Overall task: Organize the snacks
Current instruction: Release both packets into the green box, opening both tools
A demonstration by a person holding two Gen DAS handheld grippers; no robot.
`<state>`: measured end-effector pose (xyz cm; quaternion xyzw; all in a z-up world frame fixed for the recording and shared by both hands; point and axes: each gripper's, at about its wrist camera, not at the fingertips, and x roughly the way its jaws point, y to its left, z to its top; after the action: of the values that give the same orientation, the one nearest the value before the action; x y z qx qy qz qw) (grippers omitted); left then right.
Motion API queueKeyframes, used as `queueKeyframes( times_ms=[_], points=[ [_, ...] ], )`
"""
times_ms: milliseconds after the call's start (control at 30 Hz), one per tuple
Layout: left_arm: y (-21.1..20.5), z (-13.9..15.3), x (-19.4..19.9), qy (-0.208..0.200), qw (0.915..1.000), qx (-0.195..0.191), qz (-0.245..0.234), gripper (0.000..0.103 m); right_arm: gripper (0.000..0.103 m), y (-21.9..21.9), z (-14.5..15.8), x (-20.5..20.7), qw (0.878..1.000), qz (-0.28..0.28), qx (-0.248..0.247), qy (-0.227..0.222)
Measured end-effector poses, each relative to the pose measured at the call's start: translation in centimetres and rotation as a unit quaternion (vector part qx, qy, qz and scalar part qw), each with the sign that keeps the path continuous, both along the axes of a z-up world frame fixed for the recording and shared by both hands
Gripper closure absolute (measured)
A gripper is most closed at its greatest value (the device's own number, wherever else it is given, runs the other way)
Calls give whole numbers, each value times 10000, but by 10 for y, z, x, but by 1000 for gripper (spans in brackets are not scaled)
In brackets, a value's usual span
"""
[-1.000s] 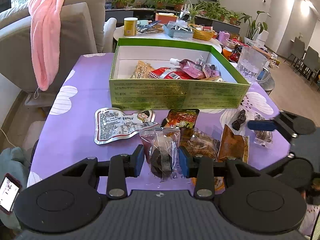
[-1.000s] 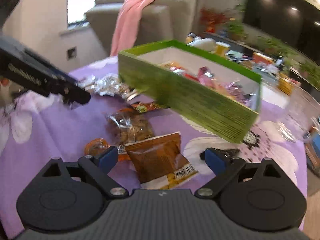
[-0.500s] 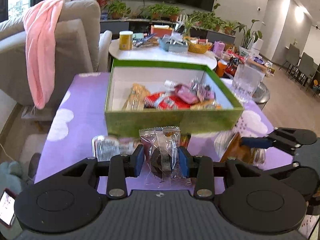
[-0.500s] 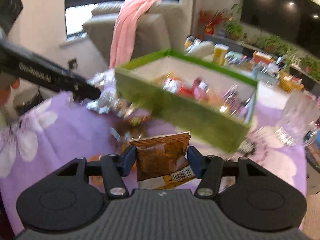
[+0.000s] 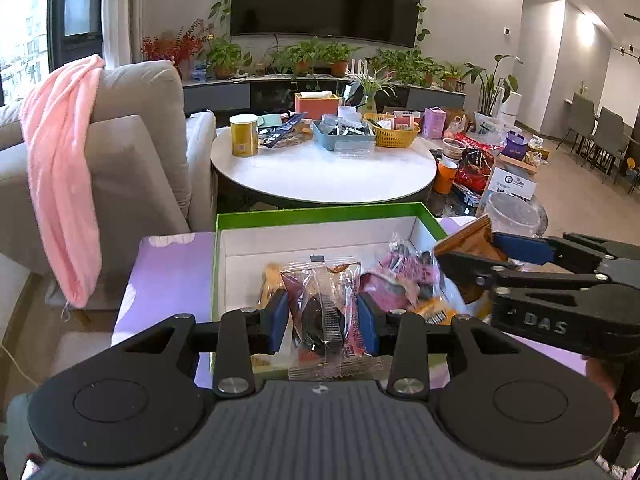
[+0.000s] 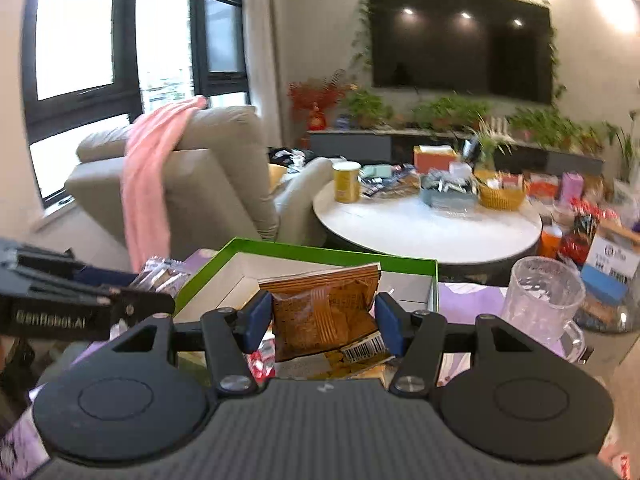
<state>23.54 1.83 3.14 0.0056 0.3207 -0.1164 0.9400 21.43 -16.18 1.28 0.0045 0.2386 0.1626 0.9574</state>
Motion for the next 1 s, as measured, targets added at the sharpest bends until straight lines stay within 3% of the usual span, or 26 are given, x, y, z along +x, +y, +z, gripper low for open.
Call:
queueKeyframes(
  times_ms=[167,300,367,433,467,767,1000],
  points=[
    [-4,-12,34,135,9998,96,-83,69,42,5,-11,28,9995,-175,21,271],
    [5,-25,62,341,9991,-226,-53,67,42,6,-21,45,9985,-256,39,491],
    [11,-33,74,491,9979,-411,3,66,36,6,-28,55,9975,-376,78,594],
    [14,-41,82,573,9976,-370,88,63,20,7,-35,63,9965,-515,123,652],
    [14,-45,84,583,9978,-292,103,62,19,8,-38,63,9963,-565,139,639],
    [34,-51,66,452,9989,19,143,59,19,5,-41,44,9974,-434,108,568],
    [79,-45,42,299,9957,-358,806,59,19,-17,-28,14,9963,-630,385,448]
  ],
)
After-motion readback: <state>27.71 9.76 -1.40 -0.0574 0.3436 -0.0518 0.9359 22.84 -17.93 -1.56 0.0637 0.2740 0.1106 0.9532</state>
